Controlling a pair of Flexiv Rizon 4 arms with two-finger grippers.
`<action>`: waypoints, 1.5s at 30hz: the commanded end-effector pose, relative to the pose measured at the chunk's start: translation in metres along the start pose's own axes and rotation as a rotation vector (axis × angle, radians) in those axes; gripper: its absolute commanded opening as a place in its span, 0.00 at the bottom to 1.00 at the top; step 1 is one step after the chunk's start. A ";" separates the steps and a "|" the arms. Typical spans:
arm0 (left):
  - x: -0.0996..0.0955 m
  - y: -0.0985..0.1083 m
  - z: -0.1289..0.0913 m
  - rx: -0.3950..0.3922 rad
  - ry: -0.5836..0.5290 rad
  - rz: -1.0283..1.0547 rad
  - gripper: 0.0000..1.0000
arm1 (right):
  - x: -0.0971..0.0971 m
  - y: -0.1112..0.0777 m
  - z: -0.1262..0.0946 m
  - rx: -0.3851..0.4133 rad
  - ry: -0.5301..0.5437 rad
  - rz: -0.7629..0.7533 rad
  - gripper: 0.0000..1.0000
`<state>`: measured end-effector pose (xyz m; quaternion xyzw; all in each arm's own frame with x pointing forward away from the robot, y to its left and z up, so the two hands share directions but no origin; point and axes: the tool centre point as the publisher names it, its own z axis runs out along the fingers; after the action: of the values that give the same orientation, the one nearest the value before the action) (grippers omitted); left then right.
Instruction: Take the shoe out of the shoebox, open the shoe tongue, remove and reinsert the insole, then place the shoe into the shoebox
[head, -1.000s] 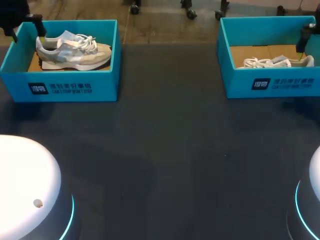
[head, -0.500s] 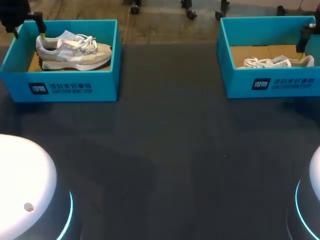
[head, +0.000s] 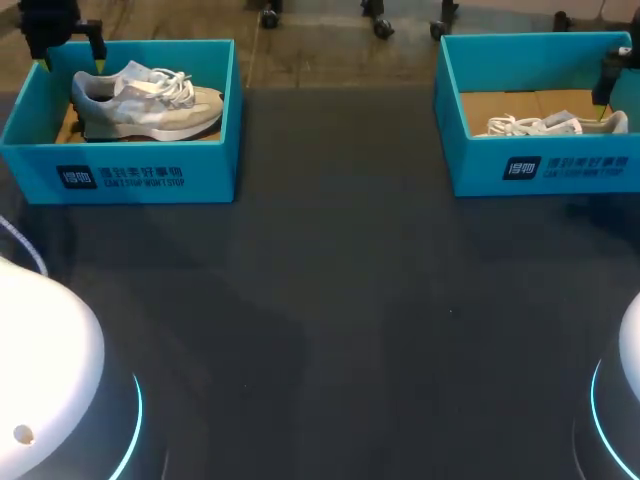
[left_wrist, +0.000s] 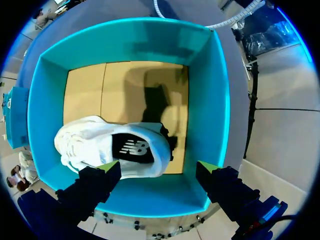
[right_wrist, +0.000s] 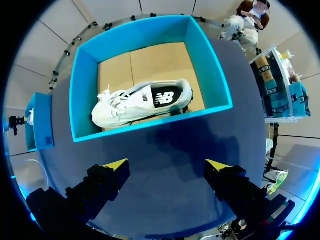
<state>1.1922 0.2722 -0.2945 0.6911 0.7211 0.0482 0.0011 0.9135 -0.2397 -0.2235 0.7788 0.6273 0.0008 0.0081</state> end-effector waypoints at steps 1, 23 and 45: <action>0.003 0.032 0.013 0.076 0.000 0.005 1.00 | 0.000 0.000 0.000 0.001 0.000 -0.001 1.00; 0.006 -0.002 0.034 0.114 -0.014 0.084 0.93 | 0.000 0.000 0.000 0.001 0.000 -0.001 1.00; -0.001 -0.019 0.068 0.020 0.001 0.078 0.94 | 0.000 0.000 0.000 0.001 0.000 -0.001 1.00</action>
<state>1.1833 0.2787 -0.3568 0.7211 0.6921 0.0093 -0.0312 0.9135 -0.2397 -0.2234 0.7787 0.6273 0.0007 0.0081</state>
